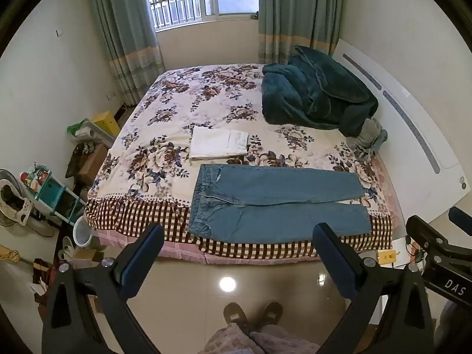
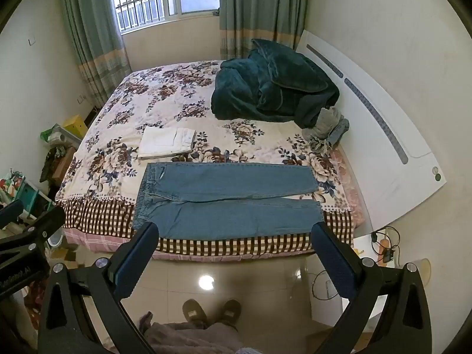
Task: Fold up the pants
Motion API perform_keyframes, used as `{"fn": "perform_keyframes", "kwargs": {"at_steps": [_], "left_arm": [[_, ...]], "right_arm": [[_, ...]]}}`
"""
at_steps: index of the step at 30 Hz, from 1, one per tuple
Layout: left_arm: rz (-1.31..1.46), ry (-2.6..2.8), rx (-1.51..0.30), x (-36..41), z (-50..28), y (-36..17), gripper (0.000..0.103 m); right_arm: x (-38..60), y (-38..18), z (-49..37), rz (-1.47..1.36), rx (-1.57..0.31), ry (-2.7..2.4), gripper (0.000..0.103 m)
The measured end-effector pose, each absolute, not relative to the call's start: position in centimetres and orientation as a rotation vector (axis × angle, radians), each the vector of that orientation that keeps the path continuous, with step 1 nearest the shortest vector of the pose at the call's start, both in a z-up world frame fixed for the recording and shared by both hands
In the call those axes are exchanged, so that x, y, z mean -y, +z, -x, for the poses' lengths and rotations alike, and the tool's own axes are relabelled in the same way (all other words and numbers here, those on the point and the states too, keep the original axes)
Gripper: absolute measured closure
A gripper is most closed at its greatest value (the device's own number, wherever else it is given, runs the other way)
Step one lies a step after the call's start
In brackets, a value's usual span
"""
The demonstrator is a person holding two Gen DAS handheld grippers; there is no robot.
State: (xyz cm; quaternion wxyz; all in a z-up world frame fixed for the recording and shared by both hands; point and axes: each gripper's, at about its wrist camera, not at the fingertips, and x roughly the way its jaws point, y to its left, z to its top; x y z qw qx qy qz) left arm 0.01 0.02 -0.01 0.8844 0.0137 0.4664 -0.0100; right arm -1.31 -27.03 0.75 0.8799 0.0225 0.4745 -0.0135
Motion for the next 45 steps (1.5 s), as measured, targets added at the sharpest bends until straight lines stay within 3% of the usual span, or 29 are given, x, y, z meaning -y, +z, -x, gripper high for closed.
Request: {"fn": "perform_keyframes", "kwargs": {"at_steps": [34, 45], "left_arm": [[-0.034, -0.017, -0.948, 0.2, 0.1, 0.0, 0.0], [-0.03, -0.019, -0.944, -0.2, 0.0, 0.8, 0.0]], "right_arm": [[26.5, 1.4, 1.9, -0.048, -0.99, -0.026, 0.0], [25.2, 4.2, 2.2, -0.046, -0.988, -0.014, 0.0]]}}
